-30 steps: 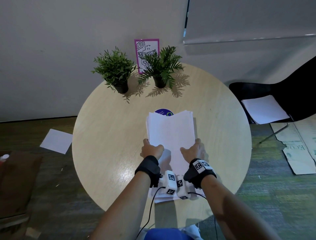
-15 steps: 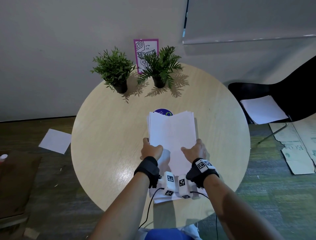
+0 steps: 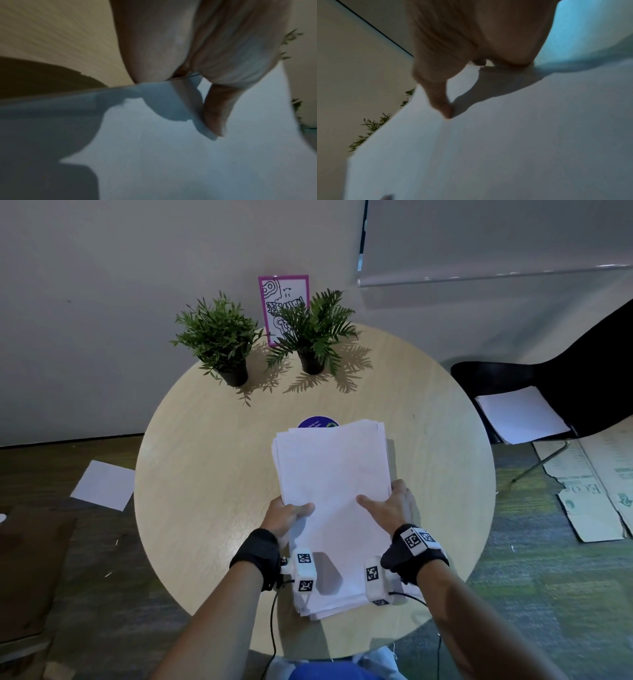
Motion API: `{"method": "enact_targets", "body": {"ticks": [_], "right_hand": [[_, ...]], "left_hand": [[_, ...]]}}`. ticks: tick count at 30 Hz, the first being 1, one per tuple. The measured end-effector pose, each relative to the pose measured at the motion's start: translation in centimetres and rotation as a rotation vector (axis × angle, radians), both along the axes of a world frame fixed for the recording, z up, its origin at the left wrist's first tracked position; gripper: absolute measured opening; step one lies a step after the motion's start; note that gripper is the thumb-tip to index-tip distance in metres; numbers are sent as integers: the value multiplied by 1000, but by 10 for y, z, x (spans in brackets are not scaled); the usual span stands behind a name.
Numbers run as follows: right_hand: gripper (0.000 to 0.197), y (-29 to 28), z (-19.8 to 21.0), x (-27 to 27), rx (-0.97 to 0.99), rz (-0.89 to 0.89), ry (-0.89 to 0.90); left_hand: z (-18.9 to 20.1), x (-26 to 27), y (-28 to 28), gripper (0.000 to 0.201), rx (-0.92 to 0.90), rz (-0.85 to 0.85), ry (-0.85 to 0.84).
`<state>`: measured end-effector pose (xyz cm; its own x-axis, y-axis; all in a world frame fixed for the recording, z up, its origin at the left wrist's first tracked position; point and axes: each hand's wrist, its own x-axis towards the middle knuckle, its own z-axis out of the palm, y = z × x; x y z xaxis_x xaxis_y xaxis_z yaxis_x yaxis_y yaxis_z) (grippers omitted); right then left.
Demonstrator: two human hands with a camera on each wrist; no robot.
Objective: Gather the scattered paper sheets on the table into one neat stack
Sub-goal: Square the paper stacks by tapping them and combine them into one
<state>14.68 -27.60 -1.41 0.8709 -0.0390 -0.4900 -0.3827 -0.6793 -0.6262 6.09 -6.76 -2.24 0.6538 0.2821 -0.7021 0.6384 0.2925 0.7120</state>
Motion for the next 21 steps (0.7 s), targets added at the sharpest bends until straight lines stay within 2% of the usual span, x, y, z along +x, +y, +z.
{"method": "enact_targets", "body": {"ticks": [3, 7, 10, 13, 17, 21], "right_hand": [[72, -8, -1, 7, 119, 64, 9], [85, -12, 9, 11, 228, 92, 32], [81, -7, 17, 9, 310, 105, 29], [79, 1, 16, 7, 292, 196, -27], [54, 20, 43, 0, 420, 179, -80], [49, 33, 55, 1, 475, 179, -185]], "left_hand": [[-4, -10, 12, 28, -69, 12, -66], [16, -14, 23, 21, -59, -20, -160], [22, -15, 31, 27, 1, -24, -201], [32, -16, 38, 22, 58, -12, -227], [51, -14, 48, 19, 132, 17, -312], [71, -13, 57, 26, 170, 59, -405]]}}
